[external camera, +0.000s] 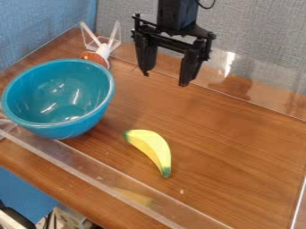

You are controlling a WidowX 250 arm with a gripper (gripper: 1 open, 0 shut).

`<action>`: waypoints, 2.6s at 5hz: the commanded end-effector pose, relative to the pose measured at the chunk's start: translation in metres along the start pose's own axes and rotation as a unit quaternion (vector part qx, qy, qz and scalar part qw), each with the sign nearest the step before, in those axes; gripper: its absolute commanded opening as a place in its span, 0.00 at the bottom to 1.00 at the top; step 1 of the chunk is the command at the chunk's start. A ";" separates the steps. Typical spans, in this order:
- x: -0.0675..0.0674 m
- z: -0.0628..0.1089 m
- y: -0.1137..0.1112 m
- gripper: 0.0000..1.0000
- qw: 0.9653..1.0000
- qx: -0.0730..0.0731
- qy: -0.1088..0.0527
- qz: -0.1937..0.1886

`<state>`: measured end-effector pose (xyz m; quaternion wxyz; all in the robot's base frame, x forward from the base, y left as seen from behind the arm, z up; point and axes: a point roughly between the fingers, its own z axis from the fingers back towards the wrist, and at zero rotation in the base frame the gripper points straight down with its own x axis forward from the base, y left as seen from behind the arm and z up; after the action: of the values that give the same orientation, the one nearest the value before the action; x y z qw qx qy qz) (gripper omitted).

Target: Put the yellow object in the blue bowl

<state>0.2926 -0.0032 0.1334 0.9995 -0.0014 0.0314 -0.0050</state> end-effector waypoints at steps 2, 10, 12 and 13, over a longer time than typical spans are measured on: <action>-0.035 -0.024 -0.013 1.00 0.984 -0.010 -0.005 0.180; -0.031 -0.107 -0.006 1.00 0.863 -0.073 -0.052 0.496; -0.026 -0.110 -0.002 1.00 0.859 -0.067 -0.069 0.503; -0.024 -0.112 -0.001 1.00 0.858 -0.065 -0.077 0.504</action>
<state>0.2586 -0.0072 0.0247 0.8647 -0.0488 -0.0415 0.4983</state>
